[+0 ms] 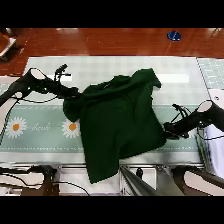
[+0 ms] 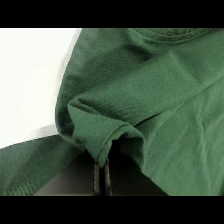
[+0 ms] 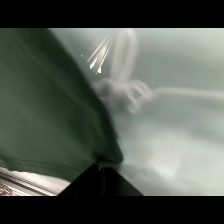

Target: Fold the shirts.

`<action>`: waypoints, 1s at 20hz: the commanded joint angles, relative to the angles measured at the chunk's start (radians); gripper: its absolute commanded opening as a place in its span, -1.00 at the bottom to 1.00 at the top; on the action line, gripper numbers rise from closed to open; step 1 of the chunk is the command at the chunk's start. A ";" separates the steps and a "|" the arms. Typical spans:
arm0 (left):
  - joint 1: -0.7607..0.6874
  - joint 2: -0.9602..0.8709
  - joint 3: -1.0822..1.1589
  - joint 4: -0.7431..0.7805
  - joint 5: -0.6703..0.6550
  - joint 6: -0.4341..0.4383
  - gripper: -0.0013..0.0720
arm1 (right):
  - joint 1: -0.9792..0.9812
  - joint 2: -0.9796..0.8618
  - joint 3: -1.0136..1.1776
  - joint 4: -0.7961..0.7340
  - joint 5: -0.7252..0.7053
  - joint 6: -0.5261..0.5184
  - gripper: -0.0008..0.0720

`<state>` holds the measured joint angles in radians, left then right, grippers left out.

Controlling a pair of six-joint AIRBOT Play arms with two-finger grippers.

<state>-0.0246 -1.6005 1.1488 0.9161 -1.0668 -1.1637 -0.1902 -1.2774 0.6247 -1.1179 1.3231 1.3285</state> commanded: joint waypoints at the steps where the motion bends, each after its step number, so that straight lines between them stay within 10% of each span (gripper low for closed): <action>1: 0.000 0.000 0.001 0.000 0.000 0.000 -0.90 | 0.019 -0.014 0.074 0.003 -0.019 -0.052 -0.92; 11: -0.001 0.000 0.001 -0.095 0.000 0.000 -0.90 | -0.123 -0.441 1.160 0.146 -0.018 0.074 -0.93; 15: -0.001 0.000 0.001 -0.106 -0.001 -0.017 -0.90 | -0.107 -0.602 1.282 0.289 -0.083 0.170 -0.91; 17: -0.001 0.000 0.001 -0.106 -0.002 -0.018 -0.90 | -0.101 -0.640 1.283 0.297 0.000 0.170 0.76; 20: -0.001 0.000 0.001 -0.105 -0.018 -0.019 -0.90 | -0.128 -0.614 1.282 0.121 0.191 0.101 0.72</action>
<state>-0.0246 -1.6005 1.1488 0.8150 -1.0695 -1.1778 -0.3023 -1.8786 1.8824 -0.8936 1.3624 1.4582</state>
